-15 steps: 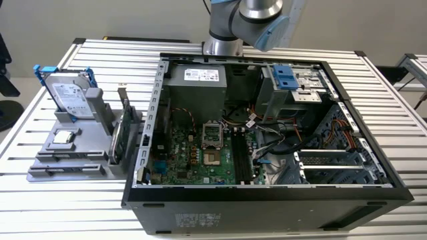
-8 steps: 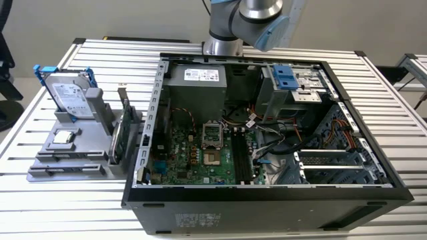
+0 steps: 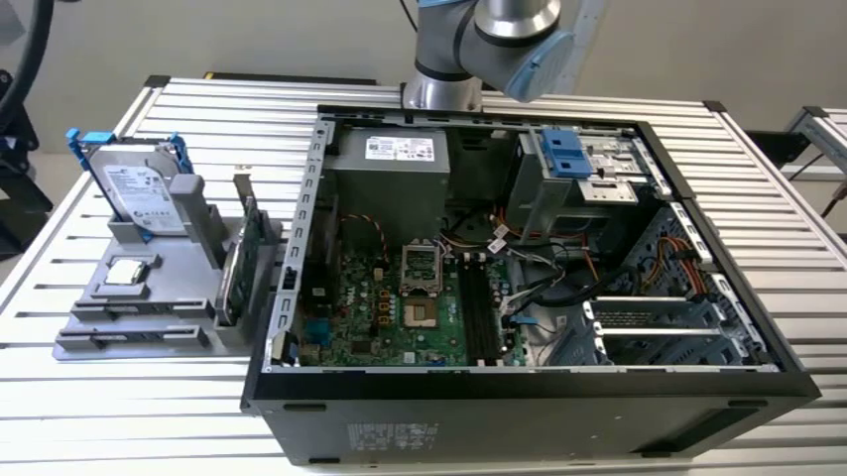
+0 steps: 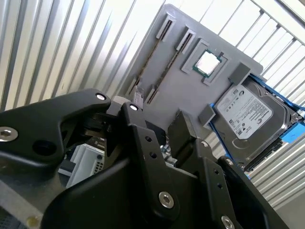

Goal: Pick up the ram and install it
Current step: 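Pick up the ram and move it above insertion slot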

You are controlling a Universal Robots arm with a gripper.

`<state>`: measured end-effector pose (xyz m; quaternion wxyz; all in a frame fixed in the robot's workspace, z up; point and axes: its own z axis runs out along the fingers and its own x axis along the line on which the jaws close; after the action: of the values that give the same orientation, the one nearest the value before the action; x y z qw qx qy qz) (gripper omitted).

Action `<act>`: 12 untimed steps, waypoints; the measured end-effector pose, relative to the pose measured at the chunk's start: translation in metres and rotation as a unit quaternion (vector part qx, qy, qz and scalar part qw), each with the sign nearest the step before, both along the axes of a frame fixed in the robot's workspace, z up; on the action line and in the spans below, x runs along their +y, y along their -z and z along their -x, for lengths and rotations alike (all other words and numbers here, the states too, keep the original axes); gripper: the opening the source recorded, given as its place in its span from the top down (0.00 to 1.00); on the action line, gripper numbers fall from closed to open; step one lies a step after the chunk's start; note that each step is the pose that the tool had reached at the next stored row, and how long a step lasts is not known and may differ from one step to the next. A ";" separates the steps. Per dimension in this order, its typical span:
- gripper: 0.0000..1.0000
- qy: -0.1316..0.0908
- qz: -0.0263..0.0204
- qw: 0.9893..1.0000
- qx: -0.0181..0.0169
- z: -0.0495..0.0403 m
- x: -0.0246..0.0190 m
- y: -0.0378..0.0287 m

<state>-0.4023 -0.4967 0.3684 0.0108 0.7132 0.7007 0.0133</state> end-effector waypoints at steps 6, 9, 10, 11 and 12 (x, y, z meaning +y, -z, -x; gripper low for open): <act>0.00 0.000 0.000 1.000 0.003 -0.0019 -0.0014 0.0100; 0.00 0.000 -0.002 1.000 0.003 -0.0023 -0.0015 0.0145; 0.00 0.000 -0.003 1.000 0.003 -0.0023 -0.0015 0.0161; 0.00 0.000 -0.004 1.000 0.003 -0.0023 -0.0015 0.0177; 0.00 0.000 -0.005 1.000 0.003 -0.0023 -0.0015 0.0192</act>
<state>-0.3999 -0.4983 0.3492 0.0056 0.7132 0.7008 0.0146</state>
